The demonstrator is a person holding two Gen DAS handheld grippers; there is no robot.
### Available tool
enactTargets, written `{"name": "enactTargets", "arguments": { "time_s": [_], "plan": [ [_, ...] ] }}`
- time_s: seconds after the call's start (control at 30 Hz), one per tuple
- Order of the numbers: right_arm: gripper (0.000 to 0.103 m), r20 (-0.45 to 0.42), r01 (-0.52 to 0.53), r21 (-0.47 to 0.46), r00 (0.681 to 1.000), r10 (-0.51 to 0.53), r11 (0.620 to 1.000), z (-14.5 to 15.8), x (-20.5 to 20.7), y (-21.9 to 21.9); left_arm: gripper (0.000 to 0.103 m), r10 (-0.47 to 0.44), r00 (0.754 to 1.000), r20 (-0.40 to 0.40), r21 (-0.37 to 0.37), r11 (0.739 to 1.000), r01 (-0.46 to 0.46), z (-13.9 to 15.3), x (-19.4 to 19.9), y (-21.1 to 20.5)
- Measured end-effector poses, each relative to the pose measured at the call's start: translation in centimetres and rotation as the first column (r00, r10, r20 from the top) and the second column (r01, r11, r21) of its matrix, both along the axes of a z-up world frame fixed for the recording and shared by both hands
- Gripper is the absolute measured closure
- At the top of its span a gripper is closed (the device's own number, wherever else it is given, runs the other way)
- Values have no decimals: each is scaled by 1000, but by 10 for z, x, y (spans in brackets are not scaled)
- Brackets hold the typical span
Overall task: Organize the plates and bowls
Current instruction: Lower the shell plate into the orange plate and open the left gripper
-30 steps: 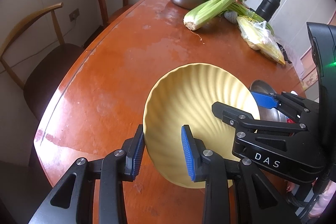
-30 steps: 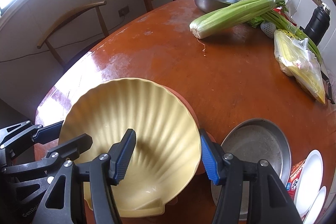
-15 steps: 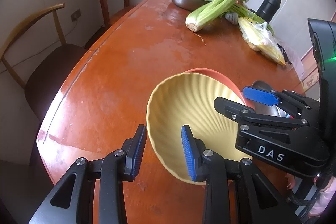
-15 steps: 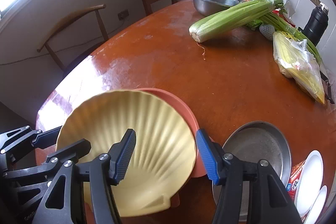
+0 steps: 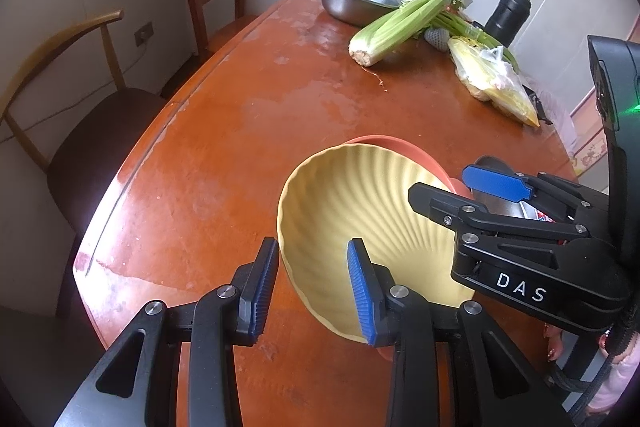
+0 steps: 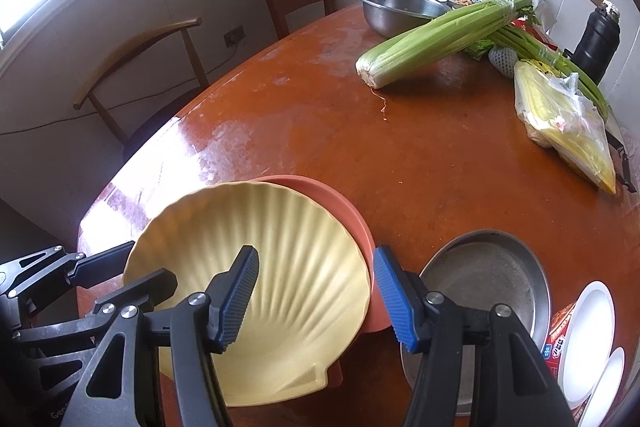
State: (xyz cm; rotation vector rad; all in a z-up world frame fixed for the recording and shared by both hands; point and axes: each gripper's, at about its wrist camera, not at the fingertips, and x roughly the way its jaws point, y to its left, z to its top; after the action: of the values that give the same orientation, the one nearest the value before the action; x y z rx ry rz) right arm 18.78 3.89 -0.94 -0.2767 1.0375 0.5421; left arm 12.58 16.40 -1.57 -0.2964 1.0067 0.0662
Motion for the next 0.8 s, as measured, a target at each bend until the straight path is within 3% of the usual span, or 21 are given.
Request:
{"name": "enactTargets", "arguments": {
  "time_s": [0.27,0.8],
  "plan": [
    [43,18,19,24,1000,-19,1000,10,-4,-7,50,10,999,35,7,1000,-10,14,-4,0],
    [39,86,112,113,989,-122,987,49,-14,-56,46,-19,993,115,49,999,14,50,-1,-21]
  ]
}}
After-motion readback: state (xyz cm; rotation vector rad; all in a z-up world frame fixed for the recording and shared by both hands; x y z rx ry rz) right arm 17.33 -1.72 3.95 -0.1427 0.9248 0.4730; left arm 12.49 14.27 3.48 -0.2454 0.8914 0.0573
